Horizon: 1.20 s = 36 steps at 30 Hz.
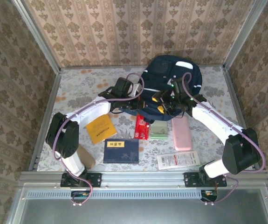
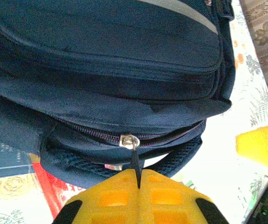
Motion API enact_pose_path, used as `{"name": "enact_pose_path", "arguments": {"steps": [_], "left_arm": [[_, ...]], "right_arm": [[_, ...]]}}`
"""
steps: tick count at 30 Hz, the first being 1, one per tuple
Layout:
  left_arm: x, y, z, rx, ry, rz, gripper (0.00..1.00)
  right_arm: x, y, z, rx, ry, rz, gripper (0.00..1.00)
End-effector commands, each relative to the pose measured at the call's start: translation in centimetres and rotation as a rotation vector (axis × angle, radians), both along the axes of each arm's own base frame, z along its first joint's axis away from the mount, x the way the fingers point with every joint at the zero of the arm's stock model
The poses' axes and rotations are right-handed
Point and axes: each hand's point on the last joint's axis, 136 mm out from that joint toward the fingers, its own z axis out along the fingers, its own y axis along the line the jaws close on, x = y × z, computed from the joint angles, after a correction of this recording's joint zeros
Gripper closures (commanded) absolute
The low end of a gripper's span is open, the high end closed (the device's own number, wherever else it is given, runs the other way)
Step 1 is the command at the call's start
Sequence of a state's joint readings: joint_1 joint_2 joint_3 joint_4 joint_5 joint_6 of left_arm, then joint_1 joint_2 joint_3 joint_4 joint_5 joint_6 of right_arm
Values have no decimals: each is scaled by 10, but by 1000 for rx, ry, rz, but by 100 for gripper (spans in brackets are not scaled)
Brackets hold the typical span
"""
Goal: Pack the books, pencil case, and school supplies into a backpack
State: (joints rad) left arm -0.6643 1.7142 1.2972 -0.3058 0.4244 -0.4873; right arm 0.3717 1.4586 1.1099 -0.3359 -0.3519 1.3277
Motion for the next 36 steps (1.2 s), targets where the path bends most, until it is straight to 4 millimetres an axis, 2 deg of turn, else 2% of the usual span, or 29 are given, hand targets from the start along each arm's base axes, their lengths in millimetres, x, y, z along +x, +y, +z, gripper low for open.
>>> {"name": "enact_pose_path", "arguments": {"steps": [1,6,9,12,15,17,19,21,23,26,32,36], "left_arm": [[-3,-16,61,-122,-97,-23,100],[-11,-20,63,-117,-103,-38,100],[-13,-19,56,-104,-91,-38,100],[-14,-18,45,-86,-89,-41,100],[-14,-15,29,-46,-85,-45,100],[-13,-13,20,-32,-79,-45,100],[-13,-13,15,-27,-75,-44,100],[-12,-14,9,-23,-67,-42,100],[-11,-15,9,-31,-67,-43,100],[-10,-17,13,-41,-73,-45,100],[-11,-21,19,-57,-75,-53,100],[-12,-24,18,-62,-72,-56,100]], "right_arm": [[13,4,-9,99,31,-96,42],[21,2,-22,99,55,-135,43],[24,4,-16,78,15,-61,43],[25,-8,-8,-148,-97,118,42],[23,-25,-11,-329,-149,253,41],[17,-38,-17,-436,-149,297,41],[10,-46,-23,-465,-128,296,41],[4,-49,-32,-403,-54,227,42],[-7,-47,-47,-249,78,94,46],[-11,-28,-56,11,130,-43,52],[-12,-27,-46,76,119,-157,50],[-10,-25,-49,131,144,-205,48]]}}
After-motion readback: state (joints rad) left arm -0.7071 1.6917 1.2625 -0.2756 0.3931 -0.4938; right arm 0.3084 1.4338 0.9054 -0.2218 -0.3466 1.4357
